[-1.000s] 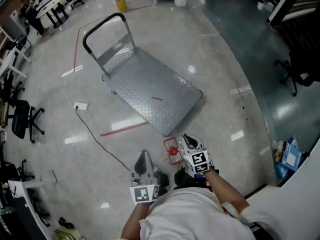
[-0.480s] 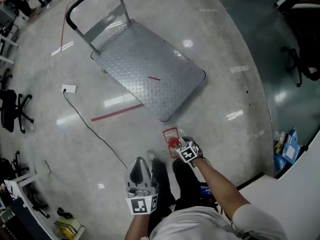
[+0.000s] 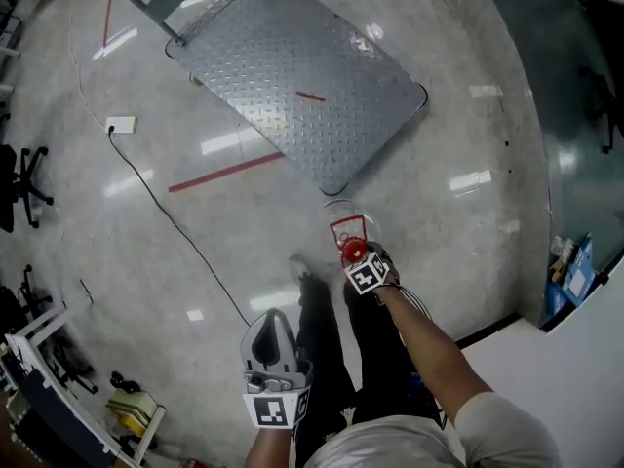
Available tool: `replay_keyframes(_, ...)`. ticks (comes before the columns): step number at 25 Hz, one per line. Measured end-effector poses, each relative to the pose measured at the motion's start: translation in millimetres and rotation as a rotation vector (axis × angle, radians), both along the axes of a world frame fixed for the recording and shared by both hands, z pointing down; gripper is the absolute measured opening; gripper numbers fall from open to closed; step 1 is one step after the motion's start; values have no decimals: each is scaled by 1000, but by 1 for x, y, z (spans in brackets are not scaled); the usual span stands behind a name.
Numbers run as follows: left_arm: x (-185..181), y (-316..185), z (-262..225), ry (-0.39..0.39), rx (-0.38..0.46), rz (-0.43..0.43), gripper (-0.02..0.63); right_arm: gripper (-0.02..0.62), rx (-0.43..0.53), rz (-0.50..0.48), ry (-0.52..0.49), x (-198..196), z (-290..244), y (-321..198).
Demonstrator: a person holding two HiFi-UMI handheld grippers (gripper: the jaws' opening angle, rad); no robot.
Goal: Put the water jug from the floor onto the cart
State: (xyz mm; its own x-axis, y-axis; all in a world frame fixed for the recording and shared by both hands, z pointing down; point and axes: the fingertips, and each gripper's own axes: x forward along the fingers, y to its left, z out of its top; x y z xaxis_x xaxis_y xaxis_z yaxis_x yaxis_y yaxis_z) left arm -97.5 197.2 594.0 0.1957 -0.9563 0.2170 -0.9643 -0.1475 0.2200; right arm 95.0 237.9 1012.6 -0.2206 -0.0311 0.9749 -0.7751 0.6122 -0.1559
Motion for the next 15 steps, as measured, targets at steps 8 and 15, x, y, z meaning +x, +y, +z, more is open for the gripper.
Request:
replay_keyframes(8, -8, 5, 7, 18, -14, -16, 3, 290, 17, -1, -15, -4, 3, 3)
replay_keyframes(15, -19, 4, -22, 36, 28, -27, 3, 281, 19, -1, 14, -5, -37, 14)
